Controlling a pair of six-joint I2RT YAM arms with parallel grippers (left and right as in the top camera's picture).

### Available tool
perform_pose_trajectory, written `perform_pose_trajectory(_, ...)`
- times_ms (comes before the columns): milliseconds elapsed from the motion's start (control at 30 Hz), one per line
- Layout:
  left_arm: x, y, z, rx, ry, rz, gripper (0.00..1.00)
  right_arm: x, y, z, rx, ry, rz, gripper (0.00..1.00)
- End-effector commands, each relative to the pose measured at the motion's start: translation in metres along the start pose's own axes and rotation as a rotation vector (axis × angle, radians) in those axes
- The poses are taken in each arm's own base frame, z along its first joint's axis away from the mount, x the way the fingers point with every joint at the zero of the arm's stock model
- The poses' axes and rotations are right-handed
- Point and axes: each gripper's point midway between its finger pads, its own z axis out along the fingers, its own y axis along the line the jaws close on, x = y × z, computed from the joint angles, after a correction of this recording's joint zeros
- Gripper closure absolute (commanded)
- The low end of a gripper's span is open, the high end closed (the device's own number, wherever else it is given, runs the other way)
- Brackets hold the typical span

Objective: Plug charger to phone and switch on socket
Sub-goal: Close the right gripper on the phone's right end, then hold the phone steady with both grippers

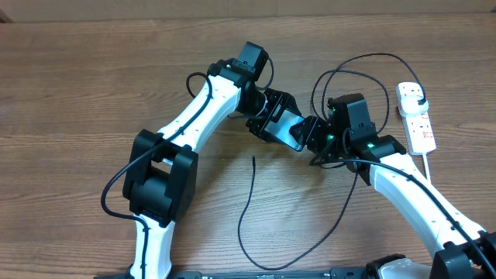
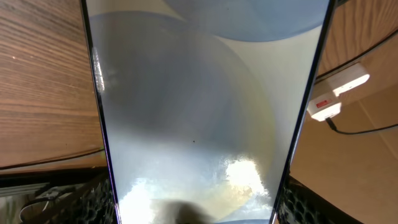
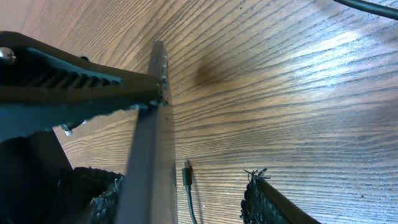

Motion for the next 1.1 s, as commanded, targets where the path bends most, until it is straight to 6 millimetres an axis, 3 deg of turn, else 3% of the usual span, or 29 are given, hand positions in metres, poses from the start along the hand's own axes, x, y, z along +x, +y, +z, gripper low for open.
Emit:
perform_pose_trajectory(0,0.0249,-0.0167,-0.0202,0.057,0.006,0.044,0.96,-0.008,0.0091,-0.0032,-0.011,-0.031,-0.05,0.47)
perform_pose_trajectory(267,0.0268,-0.0163,-0.0189,0.054,0.009,0.036,0.96,-0.0073,0.0159,-0.0034,-0.045,-0.022,-0.056,0.69)
perform_pose_trajectory(1067,0.0327,-0.0152,-0.0144,0.045,0.016,0.039,0.96,-0.0095,0.0183,-0.0035,-0.055,-0.031,-0.057,0.71)
